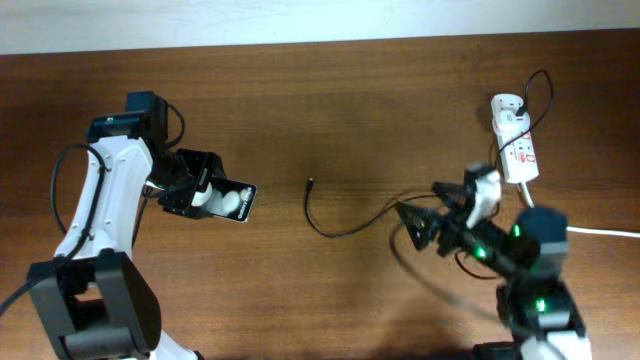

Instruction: Plug charger to phone and switch on socket

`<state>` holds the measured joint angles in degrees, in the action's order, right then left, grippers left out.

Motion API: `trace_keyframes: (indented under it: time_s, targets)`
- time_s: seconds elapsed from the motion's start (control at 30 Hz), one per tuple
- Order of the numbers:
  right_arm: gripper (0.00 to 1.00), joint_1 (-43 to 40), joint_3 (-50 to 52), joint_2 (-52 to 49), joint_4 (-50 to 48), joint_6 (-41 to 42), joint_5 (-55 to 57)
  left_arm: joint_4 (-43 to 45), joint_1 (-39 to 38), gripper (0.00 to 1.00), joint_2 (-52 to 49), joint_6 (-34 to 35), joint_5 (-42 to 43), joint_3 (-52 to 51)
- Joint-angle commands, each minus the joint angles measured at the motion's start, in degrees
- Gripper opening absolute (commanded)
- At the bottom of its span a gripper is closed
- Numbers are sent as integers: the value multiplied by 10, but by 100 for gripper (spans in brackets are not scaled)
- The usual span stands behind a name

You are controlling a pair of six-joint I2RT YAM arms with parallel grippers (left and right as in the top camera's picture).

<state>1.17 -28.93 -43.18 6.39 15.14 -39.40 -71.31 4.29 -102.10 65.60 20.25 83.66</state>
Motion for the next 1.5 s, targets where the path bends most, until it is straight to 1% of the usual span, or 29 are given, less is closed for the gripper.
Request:
trace_keyframes:
  time_s: [0.0, 0.07, 0.13, 0.17, 0.2, 0.23, 0.3, 0.4, 0.43, 0.47, 0.57, 0.6, 0.73, 0.9, 1.0, 1.13, 1.17, 1.27, 1.4, 1.47]
  targets:
    - [98, 3, -100, -115, 63, 6, -98, -3, -6, 9, 13, 6, -3, 2]
    - [98, 3, -148, -189, 69, 6, -161, -2, -20, 9, 13, 8, -2, 2]
    - [98, 3, -159, -229, 39, 15, -173, -1, -29, 9, 13, 8, -1, 2]
    - [98, 4, -159, -260, 10, 117, -179, -1, -37, 11, 13, 14, -1, 2]
    - [98, 4, -159, -279, 0, 175, -188, -1, -45, 13, 13, 28, -1, 2]
    - [99, 4, -159, -299, -14, 183, -199, -1, -50, 14, 13, 43, -1, 2]
    - [93, 16, -159, -330, -25, 169, -198, 0, -61, 15, 13, 63, -1, 2]
    - [92, 68, -159, -341, -28, 170, -112, 10, -76, 13, 13, 74, -1, 2]
    - [92, 93, -159, -340, -28, 191, -71, 12, -80, 12, 13, 74, -1, 2]
    - [91, 130, -159, -341, -28, 235, -11, 12, -86, 12, 13, 83, -1, 2]
    - [91, 197, -159, -341, -59, 314, 67, 17, -97, 13, 13, 93, 1, 2]
    - [91, 214, -159, -341, -74, 324, 82, 17, -100, 14, 13, 97, 1, 2]
    - [91, 253, -159, -341, -93, 349, 127, 22, -102, 17, 13, 110, 44, 2]
    - [91, 277, -159, -346, -126, 365, 137, 22, -102, 17, 13, 110, 46, 2]
    - [90, 292, -160, -374, -153, 384, 135, 22, -102, 17, 13, 110, 46, 2]
    - [85, 328, -166, -407, -178, 398, 143, 22, -102, 17, 13, 112, 47, 2]
    - [85, 334, -167, -411, -178, 398, 150, 22, -102, 17, 13, 112, 53, 2]
    - [85, 338, -169, -418, -178, 398, 155, 23, -106, 17, 13, 112, 57, 2]
    - [85, 338, -169, -418, -177, 398, 157, 26, -130, 18, 13, 127, 57, 2]
    - [85, 338, -169, -419, -176, 398, 158, 36, -144, 17, 13, 133, 57, 2]
